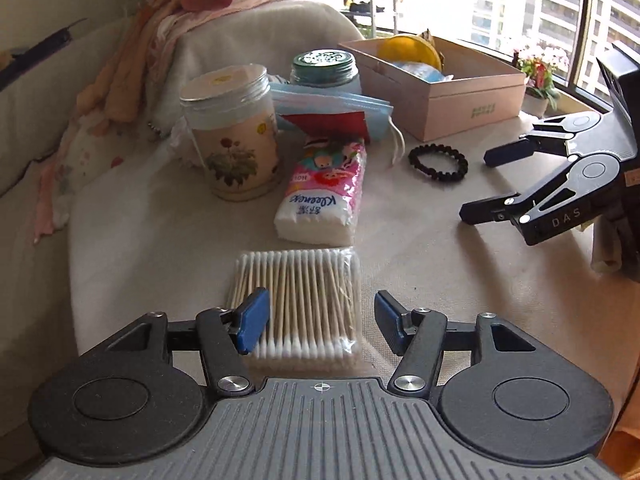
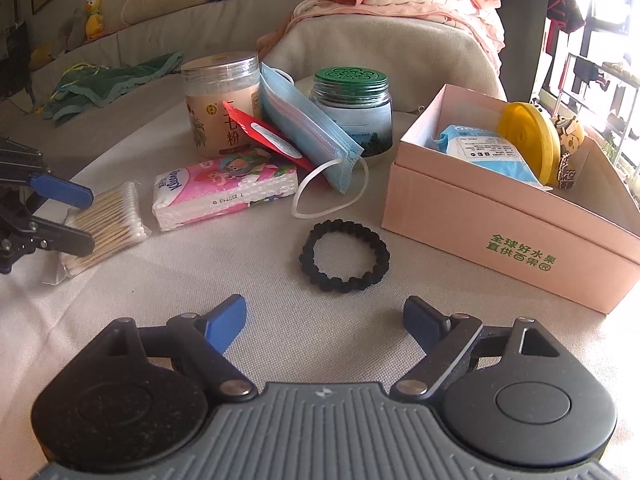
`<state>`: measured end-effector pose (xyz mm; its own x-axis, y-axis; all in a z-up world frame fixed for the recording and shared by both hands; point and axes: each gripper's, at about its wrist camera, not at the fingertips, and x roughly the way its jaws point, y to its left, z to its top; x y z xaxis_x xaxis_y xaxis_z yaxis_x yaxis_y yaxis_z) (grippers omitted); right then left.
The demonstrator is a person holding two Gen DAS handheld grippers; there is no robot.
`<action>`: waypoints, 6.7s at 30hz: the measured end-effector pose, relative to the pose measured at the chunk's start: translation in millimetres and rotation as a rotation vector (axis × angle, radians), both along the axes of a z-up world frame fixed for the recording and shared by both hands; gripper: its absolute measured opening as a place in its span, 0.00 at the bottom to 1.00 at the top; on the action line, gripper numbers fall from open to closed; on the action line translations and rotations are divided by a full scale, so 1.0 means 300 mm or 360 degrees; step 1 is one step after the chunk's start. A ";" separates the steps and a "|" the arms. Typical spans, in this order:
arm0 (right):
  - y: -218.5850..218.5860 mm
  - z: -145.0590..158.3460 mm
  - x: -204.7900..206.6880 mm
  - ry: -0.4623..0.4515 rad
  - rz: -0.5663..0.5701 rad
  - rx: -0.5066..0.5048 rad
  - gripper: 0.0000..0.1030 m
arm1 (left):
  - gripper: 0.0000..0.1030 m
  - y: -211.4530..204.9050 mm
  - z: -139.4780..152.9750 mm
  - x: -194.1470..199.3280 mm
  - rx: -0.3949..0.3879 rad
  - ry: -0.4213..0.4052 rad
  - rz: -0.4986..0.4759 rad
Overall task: Organize soft objects
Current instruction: 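Move the left tool to the cotton-swab pack and grasp it, then grasp the red sachet with the right tool while the left tool lifts the swabs, then lower the swabs and red sachet into the pink box and release both, then grasp the pink Kleenex tissue pack with the left tool, then grasp the black beaded bracelet with the right tool, then carry the tissue pack and bracelet over the pink box and lower them in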
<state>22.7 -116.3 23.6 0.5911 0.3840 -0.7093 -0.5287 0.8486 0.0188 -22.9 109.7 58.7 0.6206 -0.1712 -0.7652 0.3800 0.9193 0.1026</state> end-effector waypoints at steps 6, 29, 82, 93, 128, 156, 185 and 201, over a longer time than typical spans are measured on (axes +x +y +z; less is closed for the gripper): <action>-0.004 -0.001 -0.006 -0.0010 -0.0009 0.0008 0.85 | 0.82 -0.008 -0.008 0.011 -0.0070 0.0001 0.0008; 0.178 0.165 0.000 -0.0232 -0.0022 0.0061 0.88 | 0.75 0.301 -0.091 0.119 -0.0526 -0.0160 0.0763; -0.417 0.366 0.447 -0.0262 -0.0351 -0.0001 0.04 | 0.71 -0.531 0.116 0.629 -0.0680 -0.0117 0.0019; -0.410 0.322 0.482 0.0090 -0.0257 0.0328 0.50 | 0.71 -0.306 0.164 0.461 -0.0757 -0.0258 0.0061; -0.107 0.014 0.057 0.0006 -0.0061 0.0013 0.78 | 0.70 -0.131 -0.127 0.322 -0.0393 -0.0076 0.0208; -0.024 0.056 0.072 -0.0036 0.0032 0.0064 0.31 | 0.58 -0.150 -0.150 0.164 -0.0339 -0.0233 0.0265; 0.005 0.019 0.145 0.0036 -0.0086 0.0100 0.62 | 0.57 -0.117 -0.151 0.160 -0.0457 -0.0229 0.0298; -0.058 0.064 0.036 -0.0081 -0.0030 0.0003 0.17 | 0.57 -0.155 -0.148 0.161 -0.0343 -0.0238 0.0282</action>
<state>33.4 -133.7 42.9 0.6335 0.3738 -0.6774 -0.5130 0.8583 -0.0061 25.4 63.3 14.2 0.7582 -0.1989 -0.6209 0.2077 0.9764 -0.0592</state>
